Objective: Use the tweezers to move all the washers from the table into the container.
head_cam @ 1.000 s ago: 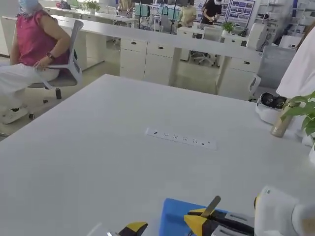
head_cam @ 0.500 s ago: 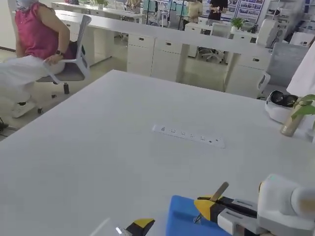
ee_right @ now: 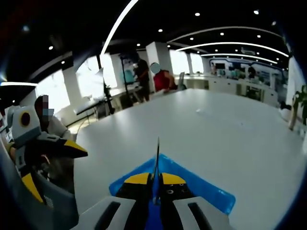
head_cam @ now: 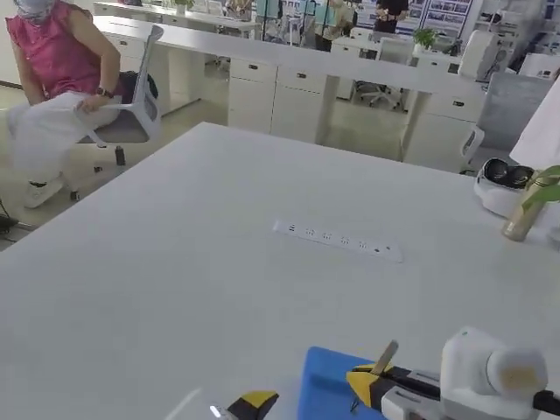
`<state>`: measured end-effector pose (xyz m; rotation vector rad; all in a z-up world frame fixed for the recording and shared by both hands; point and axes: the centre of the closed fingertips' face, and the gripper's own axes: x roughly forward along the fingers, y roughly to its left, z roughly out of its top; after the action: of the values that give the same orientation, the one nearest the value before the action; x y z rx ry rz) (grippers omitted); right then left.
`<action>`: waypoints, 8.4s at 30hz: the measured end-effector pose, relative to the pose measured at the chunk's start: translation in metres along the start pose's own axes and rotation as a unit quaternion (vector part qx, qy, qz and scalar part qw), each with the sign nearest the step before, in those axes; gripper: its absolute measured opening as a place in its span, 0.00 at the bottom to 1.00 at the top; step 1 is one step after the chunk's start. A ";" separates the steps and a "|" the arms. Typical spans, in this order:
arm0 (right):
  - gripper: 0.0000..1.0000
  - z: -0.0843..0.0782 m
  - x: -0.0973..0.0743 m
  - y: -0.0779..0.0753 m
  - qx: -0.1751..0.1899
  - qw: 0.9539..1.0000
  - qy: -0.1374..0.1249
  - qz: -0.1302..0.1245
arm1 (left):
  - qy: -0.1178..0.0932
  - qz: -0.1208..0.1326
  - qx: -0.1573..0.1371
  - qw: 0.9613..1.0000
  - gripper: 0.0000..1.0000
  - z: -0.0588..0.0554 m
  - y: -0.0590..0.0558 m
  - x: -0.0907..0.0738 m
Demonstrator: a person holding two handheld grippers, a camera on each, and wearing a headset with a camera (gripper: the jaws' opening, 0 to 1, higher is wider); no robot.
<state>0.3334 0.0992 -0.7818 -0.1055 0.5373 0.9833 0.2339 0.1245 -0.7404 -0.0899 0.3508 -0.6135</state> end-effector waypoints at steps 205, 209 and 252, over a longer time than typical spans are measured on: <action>0.04 -0.065 -0.004 0.081 -0.098 0.983 0.031 0.149 | 0.025 -0.025 0.009 0.999 0.64 -0.009 -0.008 0.002; 0.04 -0.066 -0.005 0.083 -0.130 0.980 0.033 0.149 | 0.024 -0.025 0.008 0.999 0.64 -0.009 -0.008 0.002; 0.03 0.017 -0.063 0.058 -0.007 0.995 -0.086 0.053 | 0.007 -0.025 0.008 1.000 0.65 -0.002 -0.011 0.000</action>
<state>0.2653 0.0887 -0.7285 -0.0038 0.3810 1.0874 0.2271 0.1158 -0.7403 -0.0799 0.3588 -0.6663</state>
